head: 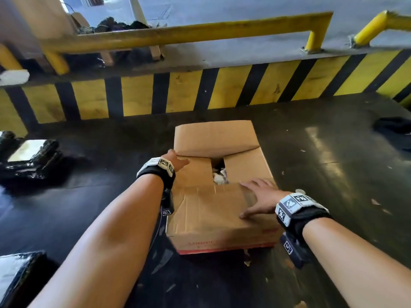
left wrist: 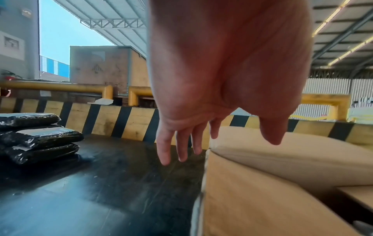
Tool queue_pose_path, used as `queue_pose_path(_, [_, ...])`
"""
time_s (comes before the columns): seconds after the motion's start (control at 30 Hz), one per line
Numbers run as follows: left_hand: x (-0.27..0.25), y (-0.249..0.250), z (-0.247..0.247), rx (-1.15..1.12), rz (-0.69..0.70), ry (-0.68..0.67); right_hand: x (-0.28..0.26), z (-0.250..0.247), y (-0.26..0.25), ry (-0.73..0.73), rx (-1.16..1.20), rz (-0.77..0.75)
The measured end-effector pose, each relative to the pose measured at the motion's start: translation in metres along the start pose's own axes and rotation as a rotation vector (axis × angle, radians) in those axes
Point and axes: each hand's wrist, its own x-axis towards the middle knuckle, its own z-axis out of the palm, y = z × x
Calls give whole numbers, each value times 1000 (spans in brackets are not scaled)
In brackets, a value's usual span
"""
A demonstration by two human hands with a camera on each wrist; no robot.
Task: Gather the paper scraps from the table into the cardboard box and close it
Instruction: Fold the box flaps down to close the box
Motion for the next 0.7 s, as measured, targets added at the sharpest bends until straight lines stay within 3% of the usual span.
queue_pose_path(0.2, [29, 5, -8, -245, -24, -78, -2, -6, -5, -23, 15, -3])
queue_pose_path(0.47, [41, 8, -23, -702, -61, -56, -14, -5, -10, -19, 62, 26])
queue_pose_path(0.6, [21, 5, -28, -779, 161, 86, -21, -2, -12, 71, 49, 26])
queue_pose_path(0.7, [-5, 3, -30, -690, 301, 266, -32, -2, -11, 348, -76, -110])
